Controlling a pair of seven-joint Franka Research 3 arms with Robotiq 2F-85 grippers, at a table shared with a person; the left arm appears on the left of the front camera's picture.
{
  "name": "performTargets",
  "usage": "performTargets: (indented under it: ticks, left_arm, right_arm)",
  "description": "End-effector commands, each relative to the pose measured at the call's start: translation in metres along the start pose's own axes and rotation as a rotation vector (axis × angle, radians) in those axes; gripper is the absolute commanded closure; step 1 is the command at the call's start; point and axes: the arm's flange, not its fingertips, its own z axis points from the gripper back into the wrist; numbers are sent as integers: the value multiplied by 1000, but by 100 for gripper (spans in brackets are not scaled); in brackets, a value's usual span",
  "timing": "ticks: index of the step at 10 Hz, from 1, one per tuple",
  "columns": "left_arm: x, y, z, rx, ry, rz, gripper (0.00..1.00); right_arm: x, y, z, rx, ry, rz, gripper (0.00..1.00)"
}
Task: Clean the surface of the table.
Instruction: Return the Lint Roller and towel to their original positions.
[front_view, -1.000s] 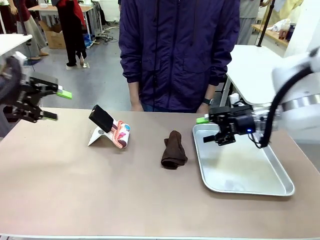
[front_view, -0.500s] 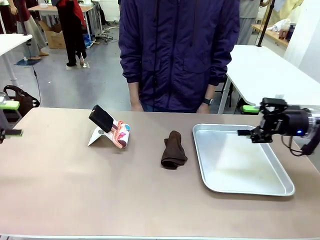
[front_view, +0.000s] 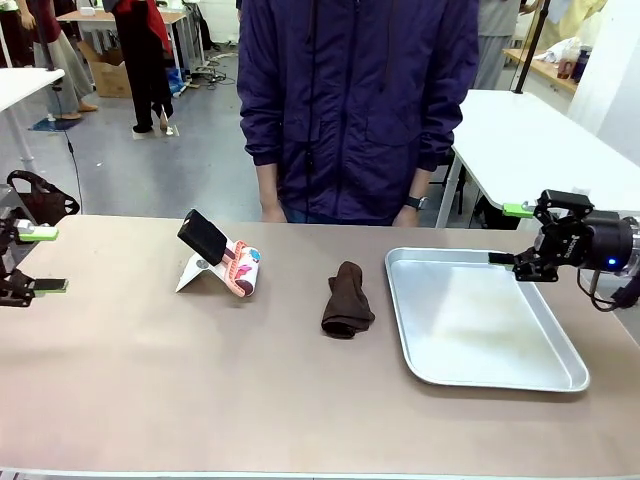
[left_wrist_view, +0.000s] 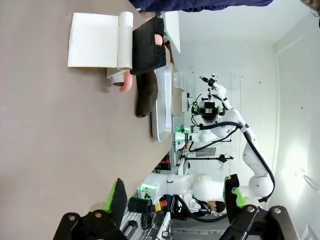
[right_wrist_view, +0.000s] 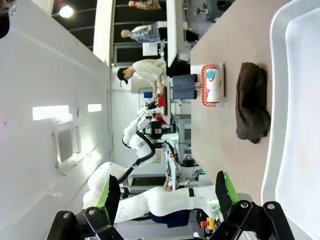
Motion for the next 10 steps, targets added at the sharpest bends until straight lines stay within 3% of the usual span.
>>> performTargets:
  ticks: [1,10]
  left_arm:
    - [-9,-5,11,-9,-12,-16,0]
    - [-9,-5,11,-9,-12,-16,0]
  right_arm:
    - [-3,5,4,8,17,11,0]
    - [-3,5,4,8,17,11,0]
